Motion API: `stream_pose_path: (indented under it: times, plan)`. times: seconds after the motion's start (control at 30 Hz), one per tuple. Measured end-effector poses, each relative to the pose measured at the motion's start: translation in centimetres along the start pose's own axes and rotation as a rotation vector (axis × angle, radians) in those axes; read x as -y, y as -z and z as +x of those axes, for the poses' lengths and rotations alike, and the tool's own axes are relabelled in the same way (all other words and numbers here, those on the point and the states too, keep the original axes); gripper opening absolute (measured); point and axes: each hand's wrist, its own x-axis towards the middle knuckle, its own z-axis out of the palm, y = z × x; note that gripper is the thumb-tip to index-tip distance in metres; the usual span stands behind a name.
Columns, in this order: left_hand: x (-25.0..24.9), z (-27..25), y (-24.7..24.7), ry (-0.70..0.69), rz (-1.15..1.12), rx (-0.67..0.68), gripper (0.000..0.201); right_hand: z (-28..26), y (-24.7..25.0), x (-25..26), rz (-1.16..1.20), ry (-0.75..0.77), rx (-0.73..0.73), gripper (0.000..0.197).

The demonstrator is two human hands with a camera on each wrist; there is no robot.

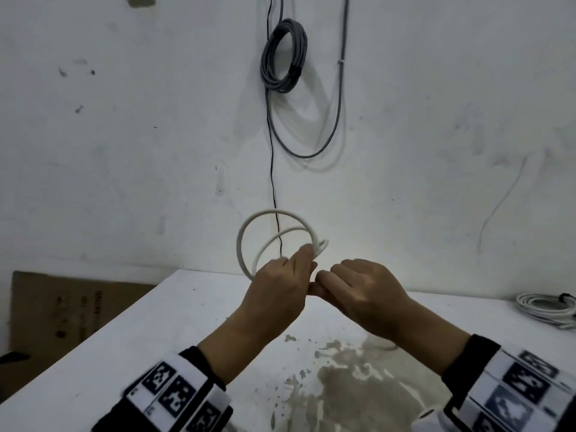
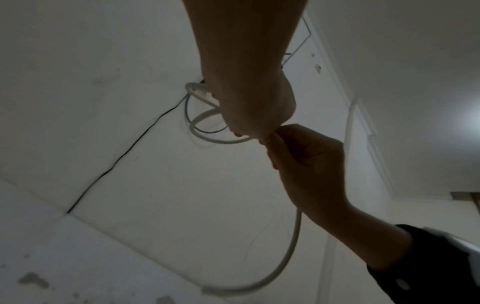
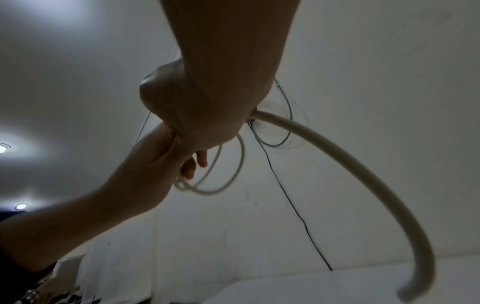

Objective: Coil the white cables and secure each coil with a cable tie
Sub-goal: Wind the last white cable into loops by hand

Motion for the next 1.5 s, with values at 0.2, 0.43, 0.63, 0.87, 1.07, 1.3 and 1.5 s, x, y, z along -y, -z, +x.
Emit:
stream_pose_path:
  times: [0.2, 0.43, 0.63, 0.87, 1.07, 1.3, 1.5]
  plan:
    - [1.8, -1.0, 0.0, 0.069, 0.212, 0.166, 0.026, -1.9, -0.8, -1.7, -0.176, -0.008, 0.251, 0.029]
    - [-0.5, -0.7, 0.9, 0.366, -0.132, 0.419, 0.045, -0.8, -1.1, -2.1, -0.171, -0.493, 0.373, 0.03]
    - [1.1, 1.4, 2.8, 1.019, -1.294, 0.432, 0.039, -0.3, 0.2, -2.7, 0.139, -0.658, 0.183, 0.02]
    - [1.6, 1.9, 3.2, 1.059, -1.469, 0.414, 0.033, 1.6, 3.9, -2.7, 0.805, -0.751, 0.183, 0.02]
    - [1.7, 1.2, 2.9, 1.119, -1.592, 0.436, 0.033, 1.6, 4.5, -2.0, 0.739, -0.674, 0.339, 0.025]
    - [1.0, 1.5, 3.5, 1.153, -1.998, 0.395, 0.022, 0.6, 2.8, -1.0, 0.634, -0.609, 0.418, 0.053]
    - [-0.1, 1.3, 2.7, 1.089, -2.17, 0.233, 0.027, 1.0, 2.8, 1.5, 1.445, -1.053, 0.095, 0.038]
